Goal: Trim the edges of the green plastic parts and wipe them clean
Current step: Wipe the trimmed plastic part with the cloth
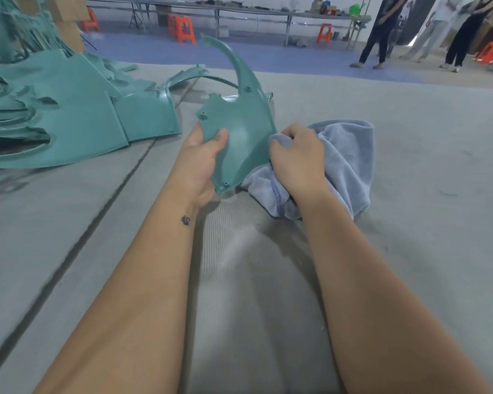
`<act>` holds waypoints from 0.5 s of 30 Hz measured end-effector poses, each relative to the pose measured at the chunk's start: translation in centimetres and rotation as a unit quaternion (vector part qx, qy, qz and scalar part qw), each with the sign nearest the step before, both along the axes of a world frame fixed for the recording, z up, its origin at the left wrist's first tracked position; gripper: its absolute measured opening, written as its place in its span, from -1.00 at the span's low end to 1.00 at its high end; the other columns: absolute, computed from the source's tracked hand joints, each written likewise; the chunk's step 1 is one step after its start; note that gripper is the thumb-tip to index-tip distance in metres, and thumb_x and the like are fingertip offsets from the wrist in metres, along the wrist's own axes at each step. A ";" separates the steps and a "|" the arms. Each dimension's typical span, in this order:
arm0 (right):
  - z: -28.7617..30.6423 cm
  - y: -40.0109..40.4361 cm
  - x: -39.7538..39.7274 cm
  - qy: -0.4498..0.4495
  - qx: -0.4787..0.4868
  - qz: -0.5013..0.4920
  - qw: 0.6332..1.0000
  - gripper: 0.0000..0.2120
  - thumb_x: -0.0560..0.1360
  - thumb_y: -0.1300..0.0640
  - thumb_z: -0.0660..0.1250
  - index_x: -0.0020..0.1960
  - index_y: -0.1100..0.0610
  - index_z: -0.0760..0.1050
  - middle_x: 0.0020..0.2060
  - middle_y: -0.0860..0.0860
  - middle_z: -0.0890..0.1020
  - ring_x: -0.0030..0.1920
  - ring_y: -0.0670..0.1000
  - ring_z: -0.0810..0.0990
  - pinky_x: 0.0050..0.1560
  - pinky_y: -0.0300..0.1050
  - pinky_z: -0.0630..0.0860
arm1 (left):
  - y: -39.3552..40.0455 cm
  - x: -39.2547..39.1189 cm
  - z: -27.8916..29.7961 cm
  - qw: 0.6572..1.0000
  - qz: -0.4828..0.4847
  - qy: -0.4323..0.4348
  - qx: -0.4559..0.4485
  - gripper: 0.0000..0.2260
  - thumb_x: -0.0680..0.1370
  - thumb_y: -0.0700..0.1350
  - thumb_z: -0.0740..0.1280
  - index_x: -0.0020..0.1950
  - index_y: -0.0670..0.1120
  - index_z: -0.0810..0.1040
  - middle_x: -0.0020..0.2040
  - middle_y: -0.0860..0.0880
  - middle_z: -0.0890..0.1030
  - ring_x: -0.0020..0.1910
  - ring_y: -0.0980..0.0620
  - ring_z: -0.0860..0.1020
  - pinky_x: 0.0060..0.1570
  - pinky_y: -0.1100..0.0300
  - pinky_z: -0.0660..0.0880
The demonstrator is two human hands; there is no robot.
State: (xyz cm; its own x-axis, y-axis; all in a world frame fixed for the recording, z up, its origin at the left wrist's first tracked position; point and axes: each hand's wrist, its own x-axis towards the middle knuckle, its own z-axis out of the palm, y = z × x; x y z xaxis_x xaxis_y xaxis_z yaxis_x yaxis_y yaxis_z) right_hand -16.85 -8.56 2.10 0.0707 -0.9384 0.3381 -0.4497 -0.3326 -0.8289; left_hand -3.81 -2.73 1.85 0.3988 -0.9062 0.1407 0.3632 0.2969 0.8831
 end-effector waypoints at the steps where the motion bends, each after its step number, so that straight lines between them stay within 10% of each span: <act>1: -0.1 -0.1 0.0 0.005 -0.010 -0.008 1.000 -0.85 0.51 0.17 0.21 -0.09 0.25 0.49 -0.32 0.01 0.54 -0.33 -0.06 0.44 -0.32 -0.25 0.36 | 0.0 0.1 0.0 1.000 -0.008 -0.008 0.002 -0.80 0.65 -0.25 0.18 0.12 0.00 0.51 -0.13 0.10 0.69 -0.17 0.11 0.67 -0.22 0.18 0.61; 15: 2.0 1.1 0.6 -0.007 -0.145 -0.011 0.989 -0.95 0.51 0.14 0.28 -0.11 0.11 0.48 -0.17 -0.02 0.60 -0.13 -0.03 0.52 -0.10 -0.22 0.36 | 0.2 -0.9 -0.6 0.988 -0.127 -0.091 0.015 -0.77 0.64 -0.28 0.19 0.20 -0.02 0.51 -0.09 0.05 0.70 -0.14 0.07 0.67 -0.23 0.20 0.58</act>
State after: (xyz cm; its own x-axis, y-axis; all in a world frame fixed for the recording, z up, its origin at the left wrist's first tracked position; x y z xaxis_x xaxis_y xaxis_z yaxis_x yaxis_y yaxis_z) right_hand -16.21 -7.50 4.07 0.0450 -0.8027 0.5947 -0.4492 -0.5480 -0.7057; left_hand -4.73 -2.50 1.23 0.1277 -0.9787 0.1611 0.2565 0.1895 0.9478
